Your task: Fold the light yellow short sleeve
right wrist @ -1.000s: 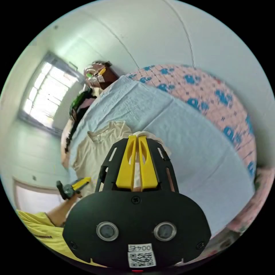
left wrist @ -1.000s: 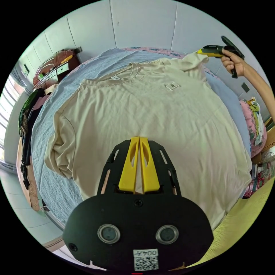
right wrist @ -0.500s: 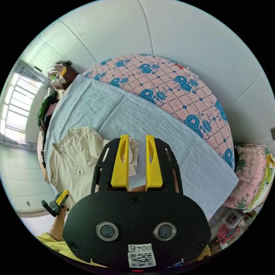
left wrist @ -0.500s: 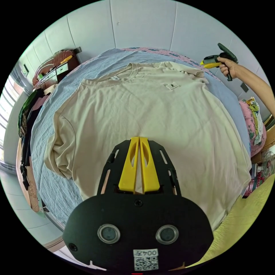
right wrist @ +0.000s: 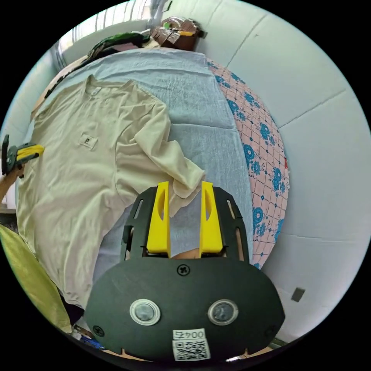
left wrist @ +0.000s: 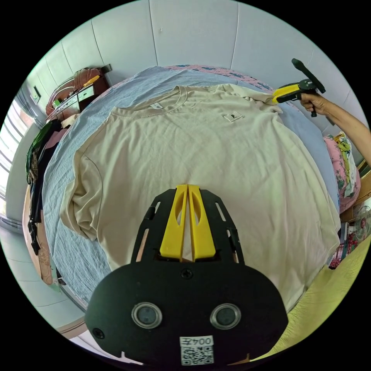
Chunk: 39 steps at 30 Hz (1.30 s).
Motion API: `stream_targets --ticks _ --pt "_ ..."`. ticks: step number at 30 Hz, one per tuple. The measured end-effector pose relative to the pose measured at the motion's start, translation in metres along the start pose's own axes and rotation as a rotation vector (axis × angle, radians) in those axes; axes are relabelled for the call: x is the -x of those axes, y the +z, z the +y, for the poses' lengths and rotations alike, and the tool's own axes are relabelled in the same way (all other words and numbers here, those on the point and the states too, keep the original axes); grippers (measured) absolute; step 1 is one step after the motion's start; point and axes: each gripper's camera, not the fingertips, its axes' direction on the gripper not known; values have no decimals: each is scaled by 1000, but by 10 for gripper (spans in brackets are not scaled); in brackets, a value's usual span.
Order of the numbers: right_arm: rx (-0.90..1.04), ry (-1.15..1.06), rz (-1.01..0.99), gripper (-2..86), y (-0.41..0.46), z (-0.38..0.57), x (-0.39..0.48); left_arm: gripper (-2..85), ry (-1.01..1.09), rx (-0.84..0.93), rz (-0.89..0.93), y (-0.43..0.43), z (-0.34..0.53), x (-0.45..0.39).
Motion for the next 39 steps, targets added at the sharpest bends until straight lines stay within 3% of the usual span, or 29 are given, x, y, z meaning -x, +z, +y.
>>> stream_targets --ticks 3,10,16,20,24,31,33,39 --pt "23 -20 33 12 -15 -9 4 2 2 5 2 -4 -1 0" --pt "72 153 40 8 -36 -38 -48 3 0 3 11 -12 -3 3" --pt "130 425 -267 77 28 -45 -100 3 -3 11 10 -19 -7 5" --pt "-36 697 -556 89 36 16 -128 3 -9 16 18 -23 -11 9" --pt "-79 702 -737 82 49 87 -109 3 -16 12 17 -27 -14 13" --pt "-71 357 -437 94 56 98 -40 3 -10 20 3 -34 -21 18" --pt "-70 274 -371 60 62 87 -22 4 -12 24 -5 -36 -24 20" --pt "38 339 -192 14 59 78 -13 6 -25 31 -24 -41 -32 26"
